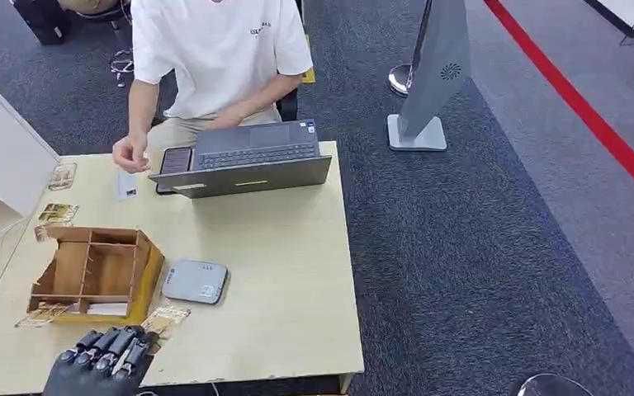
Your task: Pass the card to the sensor for recognition and then transmit it.
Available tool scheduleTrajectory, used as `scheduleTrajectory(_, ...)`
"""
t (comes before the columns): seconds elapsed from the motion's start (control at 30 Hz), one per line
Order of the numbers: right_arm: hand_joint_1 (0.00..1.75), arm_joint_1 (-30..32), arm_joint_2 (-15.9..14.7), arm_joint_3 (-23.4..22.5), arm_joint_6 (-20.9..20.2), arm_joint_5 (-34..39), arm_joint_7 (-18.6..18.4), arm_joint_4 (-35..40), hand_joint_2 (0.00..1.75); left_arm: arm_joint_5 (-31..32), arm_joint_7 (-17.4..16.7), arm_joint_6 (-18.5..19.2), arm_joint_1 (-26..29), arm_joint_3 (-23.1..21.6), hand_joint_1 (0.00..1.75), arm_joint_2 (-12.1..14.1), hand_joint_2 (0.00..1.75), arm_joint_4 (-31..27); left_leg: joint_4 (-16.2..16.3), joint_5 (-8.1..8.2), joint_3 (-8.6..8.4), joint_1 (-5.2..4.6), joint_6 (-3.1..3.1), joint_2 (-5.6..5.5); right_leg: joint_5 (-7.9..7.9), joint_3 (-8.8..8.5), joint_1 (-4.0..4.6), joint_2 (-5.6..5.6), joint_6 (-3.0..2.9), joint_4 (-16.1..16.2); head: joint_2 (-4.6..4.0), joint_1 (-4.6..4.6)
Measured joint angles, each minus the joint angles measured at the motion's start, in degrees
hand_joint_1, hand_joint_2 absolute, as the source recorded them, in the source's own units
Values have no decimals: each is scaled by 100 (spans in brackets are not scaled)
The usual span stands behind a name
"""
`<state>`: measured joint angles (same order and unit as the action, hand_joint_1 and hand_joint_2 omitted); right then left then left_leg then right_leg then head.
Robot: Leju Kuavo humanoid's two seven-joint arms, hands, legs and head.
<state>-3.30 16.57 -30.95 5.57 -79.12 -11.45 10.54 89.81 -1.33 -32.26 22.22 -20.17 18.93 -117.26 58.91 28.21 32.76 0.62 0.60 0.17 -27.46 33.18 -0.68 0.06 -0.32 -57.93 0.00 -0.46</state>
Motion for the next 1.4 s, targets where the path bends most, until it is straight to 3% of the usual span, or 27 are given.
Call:
scheduleTrajectory(0.2,0,0,9,-22,0,0,-2,0,0,0,0,0,46,-217,175,199,175,-276,0,0,-1,0,0,0,0,-1,0,0,0,0,0,0)
scheduleTrajectory(0.57,0,0,11,-26,0,0,-2,0,0,0,-2,-40,51,-289,175,260,175,-359,0,0,-2,0,0,0,0,-1,0,1,0,0,0,-2)
scheduleTrajectory(0.6,0,0,11,-24,-33,-57,2,0,0,-74,-82,-186,-81,-374,175,273,175,-361,1,-1,-3,0,0,-5,0,10,0,-3,0,1,0,-2)
scheduleTrajectory(0.63,0,-8,11,-2,-243,-271,83,0,0,-784,-245,410,-1159,-407,175,252,175,-232,4,-22,4,-2,-12,-68,-1,15,0,-67,2,7,0,0)
scheduleTrajectory(0.67,0,-63,7,142,-485,-615,280,2,0,-1259,-85,1215,-3080,-149,175,52,175,970,2,-60,17,0,10,-109,29,3,0,-103,-13,2,0,4)
scheduleTrajectory(0.7,0,-71,-15,300,-614,-829,367,4,0,-828,3,696,-4408,120,175,-65,175,2538,2,-90,33,2,14,-69,73,24,2,-59,-16,-1,0,11)
scheduleTrajectory(0.8,0,-97,-61,461,-771,-977,378,9,0,-398,2,-114,-5581,428,175,-138,175,4714,2,-95,29,2,19,-10,89,35,3,-5,-29,-5,0,15)
scheduleTrajectory(0.9,0,-102,-87,562,-822,-1005,376,11,0,-277,2,-700,-6162,592,175,-227,175,6115,3,-94,24,2,19,12,93,40,4,18,-25,-5,0,9)
scheduleTrajectory(1.03,0,-110,-103,599,-841,-1029,374,11,0,-236,-6,-765,-6497,688,175,-350,175,7183,2,-92,31,2,16,6,90,43,4,13,-22,-4,0,13)
scheduleTrajectory(1.33,0,-112,-120,728,-857,-1051,365,11,0,-240,-63,-800,-6652,856,175,-481,175,7964,2,-92,33,2,15,2,88,42,4,9,-24,-3,0,11)
scheduleTrajectory(1.37,0,-112,-120,730,-857,-1054,367,11,0,-264,-61,-807,-6652,880,0,-485,175,8001,2,-92,33,2,15,2,88,42,4,9,-24,-3,0,11)
scheduleTrajectory(1.4,0,-112,-122,730,-857,-1056,369,11,0,-291,-43,-807,-6651,900,0,-492,175,8030,2,-92,34,2,15,2,88,42,4,9,-24,-3,0,11)
